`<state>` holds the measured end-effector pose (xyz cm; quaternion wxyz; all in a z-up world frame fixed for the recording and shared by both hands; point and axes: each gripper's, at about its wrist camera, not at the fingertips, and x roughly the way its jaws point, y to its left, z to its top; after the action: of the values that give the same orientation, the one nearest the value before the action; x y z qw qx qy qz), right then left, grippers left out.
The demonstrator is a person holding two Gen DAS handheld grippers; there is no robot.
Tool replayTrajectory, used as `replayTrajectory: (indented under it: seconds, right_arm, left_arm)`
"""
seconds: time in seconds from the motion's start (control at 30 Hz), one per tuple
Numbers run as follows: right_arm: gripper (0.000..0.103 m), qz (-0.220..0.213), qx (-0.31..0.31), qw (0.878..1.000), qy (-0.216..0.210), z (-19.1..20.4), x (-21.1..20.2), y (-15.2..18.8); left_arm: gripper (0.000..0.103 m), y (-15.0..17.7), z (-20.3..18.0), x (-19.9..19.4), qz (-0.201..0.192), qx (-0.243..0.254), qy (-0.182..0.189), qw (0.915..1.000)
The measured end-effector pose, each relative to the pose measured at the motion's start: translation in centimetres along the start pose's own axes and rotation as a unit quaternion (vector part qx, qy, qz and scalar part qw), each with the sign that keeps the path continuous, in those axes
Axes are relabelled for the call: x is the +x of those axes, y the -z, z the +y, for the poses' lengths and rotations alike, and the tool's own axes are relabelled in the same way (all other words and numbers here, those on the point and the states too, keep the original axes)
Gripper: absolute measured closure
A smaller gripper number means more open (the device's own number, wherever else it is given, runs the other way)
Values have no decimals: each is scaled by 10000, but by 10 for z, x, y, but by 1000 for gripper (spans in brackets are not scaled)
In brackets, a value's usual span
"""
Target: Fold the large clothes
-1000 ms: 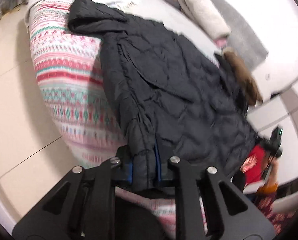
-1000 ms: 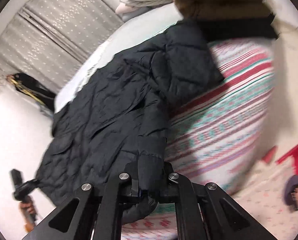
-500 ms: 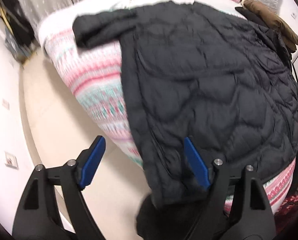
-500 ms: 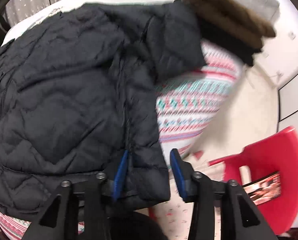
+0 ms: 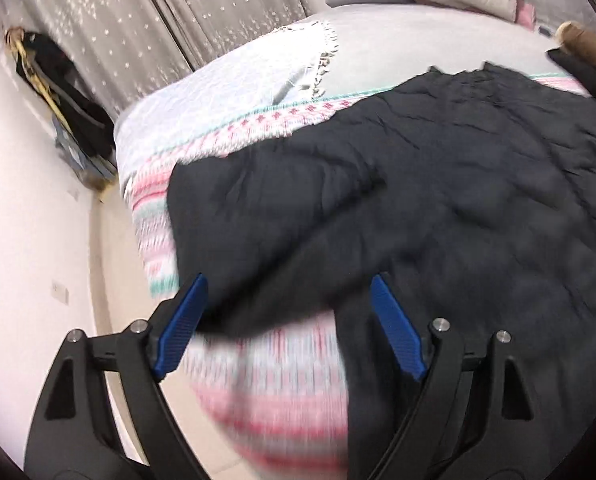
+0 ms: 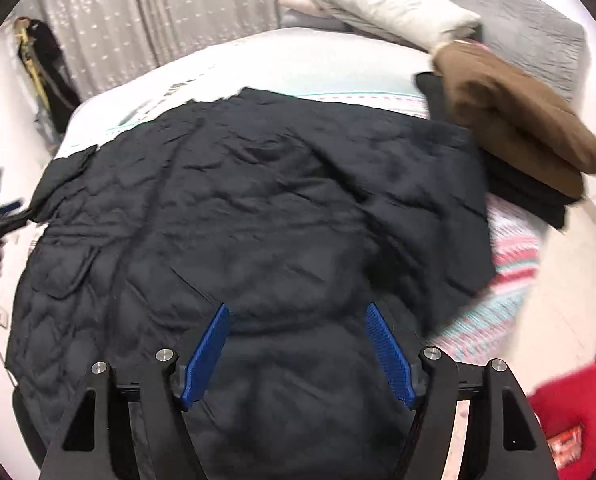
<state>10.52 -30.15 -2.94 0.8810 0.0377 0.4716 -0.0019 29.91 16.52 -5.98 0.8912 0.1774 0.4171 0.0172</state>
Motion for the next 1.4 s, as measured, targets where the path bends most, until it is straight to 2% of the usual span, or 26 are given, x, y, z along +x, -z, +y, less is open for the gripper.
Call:
replayTrajectory:
  seconds: [0.1, 0.2, 0.23, 0.27, 0.3, 0.33, 0.37, 0.5, 0.6, 0.77, 0.93, 1.0, 1.1, 1.17, 1.23, 1.4]
  right_arm:
    - [31, 92, -95, 9997, -190, 18, 26, -11]
    - [31, 191, -147, 9991, -356, 34, 43, -14]
    - [31, 239, -137, 9988, -412, 37, 50, -14]
    - [31, 303, -118, 9985, -450, 39, 56, -14]
    - [31, 357, -103, 9982, -471, 40, 60, -14]
    - [31, 400, -98, 9980, -477, 39, 63, -14]
    - [31, 432, -117, 9980, -454, 39, 67, -13]
    - [31, 424, -147, 9985, -321, 32, 68, -13]
    - [31, 383, -56, 9991, -162, 21, 65, -12]
    - [31, 313, 45, 9995, 23, 4, 60, -9]
    - [31, 270, 202, 9994, 61, -11, 52, -4]
    - [31, 251, 234, 9993, 120, -17, 49, -2]
    - [31, 196, 298, 9989, 310, -30, 40, 1]
    - [31, 87, 447, 9982, 392, -42, 30, 2]
    - [31, -54, 666, 9969, 415, -59, 17, 4]
    - [23, -262, 1002, 9927, 622, -87, 2, 6]
  left_arm:
    - [19, -26, -9, 39, 136, -24, -32, 9999]
    - [19, -37, -10, 65, 198, -145, -91, 9997]
    - [25, -39, -11, 69, 182, -180, -153, 9996]
    - [34, -40, -8, 70, 131, -230, -236, 9994]
    - [64, -40, -3, 67, 61, -273, -312, 9991]
    - [86, -40, 4, 63, 41, -328, -419, 9986]
    - [90, -39, 15, 55, -13, -473, -485, 9977]
    - [92, -25, 68, 17, -498, -1173, -630, 9898]
    - [93, -4, 125, -11, -726, -1677, -966, 9784]
    - [93, 38, 205, -19, -469, -2311, -1385, 9619]
    - [92, 81, 232, 1, -17, -2465, -1871, 9509]
    - [86, 93, 232, 9, 247, -2457, -2022, 9477]
    - [63, 98, 231, 27, 758, -2332, -2336, 9409]
    - [51, 99, 227, 28, 898, -2306, -2500, 9361]
    - [30, 95, 222, 20, 807, -2354, -2415, 9379]
    - [23, 75, 189, -14, 523, -2270, -1688, 9577]
